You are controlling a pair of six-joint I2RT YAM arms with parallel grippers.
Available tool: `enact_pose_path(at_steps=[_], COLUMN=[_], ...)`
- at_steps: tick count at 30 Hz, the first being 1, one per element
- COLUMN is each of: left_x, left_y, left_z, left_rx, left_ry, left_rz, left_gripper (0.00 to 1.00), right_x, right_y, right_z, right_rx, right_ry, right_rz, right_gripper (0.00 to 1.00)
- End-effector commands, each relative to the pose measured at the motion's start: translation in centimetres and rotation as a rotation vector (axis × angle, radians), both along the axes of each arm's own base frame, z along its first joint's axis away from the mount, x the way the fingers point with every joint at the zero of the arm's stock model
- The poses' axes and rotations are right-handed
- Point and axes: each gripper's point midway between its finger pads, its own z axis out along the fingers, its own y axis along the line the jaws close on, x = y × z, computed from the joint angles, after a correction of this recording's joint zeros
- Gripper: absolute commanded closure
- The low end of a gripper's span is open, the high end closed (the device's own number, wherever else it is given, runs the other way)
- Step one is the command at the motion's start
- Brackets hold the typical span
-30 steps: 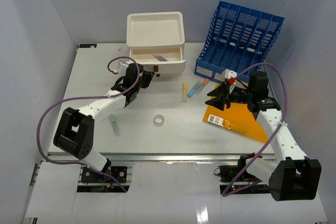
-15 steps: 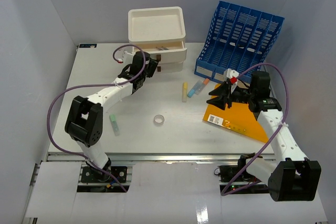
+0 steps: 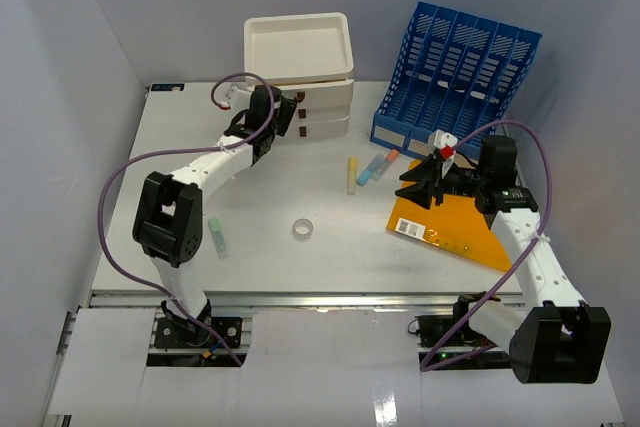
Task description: Organize the desk
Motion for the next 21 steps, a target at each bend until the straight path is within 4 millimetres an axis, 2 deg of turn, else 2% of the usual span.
enact_pose_path(at_steps=[1,6,9,13,21], left_x=[1.5,1.5,1.9,2.1,2.2], left_y=[0.2,0.7,1.1,1.2,1.7], left_z=[2.9,2.7,3.0,3.5,2.8], left_rx=[-0.025,-0.018,-0.023,-0.029,-0.023], left_ry=[-0.060,-0.073,-0.083,-0.095,-0.092], left_rz=[-0.009,-0.019,-0.024,-0.035,-0.054], left_gripper=[0.41,0.28,0.23,0.23,0.17], right_x=[0.1,0.0,0.1,0.2,0.2], right_y=[0.0,-0.1,-0.1,-0.3,-0.5], right_z=[1.1,1.1,1.1,1.0,1.2], right_rx=[0.018,0.021,0.022,0.022,0.027], right_ry=[-0.040,-0.038,-0.035,-0.034,-0.036], right_rz=[0.011,0.011,0.011,0.006,0.002], right_gripper=[0.50,0.50,0.50,0.50,0.50])
